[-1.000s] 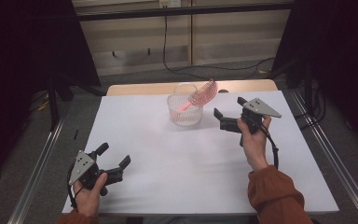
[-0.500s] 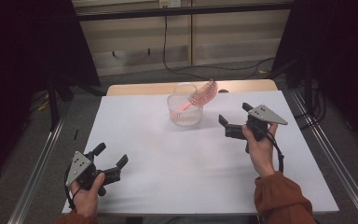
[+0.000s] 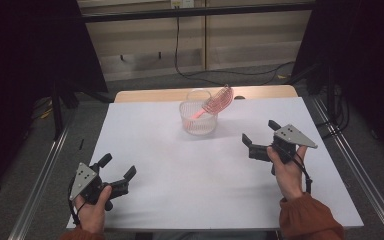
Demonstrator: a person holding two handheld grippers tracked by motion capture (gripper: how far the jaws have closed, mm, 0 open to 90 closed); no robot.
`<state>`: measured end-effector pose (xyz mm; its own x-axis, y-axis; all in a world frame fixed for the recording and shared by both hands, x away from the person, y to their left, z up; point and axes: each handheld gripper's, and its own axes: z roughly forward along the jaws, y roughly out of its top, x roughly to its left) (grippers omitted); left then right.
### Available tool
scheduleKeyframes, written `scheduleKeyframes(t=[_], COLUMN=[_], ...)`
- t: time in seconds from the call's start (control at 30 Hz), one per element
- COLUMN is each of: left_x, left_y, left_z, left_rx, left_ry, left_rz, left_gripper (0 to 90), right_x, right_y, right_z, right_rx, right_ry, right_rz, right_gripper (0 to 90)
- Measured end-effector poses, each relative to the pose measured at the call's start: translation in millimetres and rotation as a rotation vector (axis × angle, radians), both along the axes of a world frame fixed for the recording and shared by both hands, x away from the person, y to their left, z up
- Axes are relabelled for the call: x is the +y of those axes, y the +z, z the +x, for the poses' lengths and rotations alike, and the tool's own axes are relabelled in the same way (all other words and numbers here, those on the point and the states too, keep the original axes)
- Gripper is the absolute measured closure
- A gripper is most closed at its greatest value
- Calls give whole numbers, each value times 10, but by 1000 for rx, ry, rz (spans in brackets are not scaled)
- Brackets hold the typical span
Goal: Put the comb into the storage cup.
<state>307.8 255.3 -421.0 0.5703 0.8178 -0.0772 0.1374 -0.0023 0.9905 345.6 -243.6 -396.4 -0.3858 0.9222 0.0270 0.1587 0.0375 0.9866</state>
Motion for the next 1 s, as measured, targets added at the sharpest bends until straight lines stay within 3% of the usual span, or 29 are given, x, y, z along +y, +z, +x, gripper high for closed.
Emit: scheduleKeyframes(t=[0.27,0.67,1.0], left_x=[-11,-3,1], left_y=[-5,2,10], left_z=[-17,-32,-58], left_rx=[3,-3,-3], left_ry=[7,6,8], left_rz=[2,9,-9], left_gripper=[35,35,35], right_x=[-83,-220,-265], right_y=[55,14,-32], right_z=[-198,-410,-582], right_rx=[-35,-38,-46], right_ry=[-15,-48,-56], right_rz=[7,12,-3], right_gripper=[0,0,0])
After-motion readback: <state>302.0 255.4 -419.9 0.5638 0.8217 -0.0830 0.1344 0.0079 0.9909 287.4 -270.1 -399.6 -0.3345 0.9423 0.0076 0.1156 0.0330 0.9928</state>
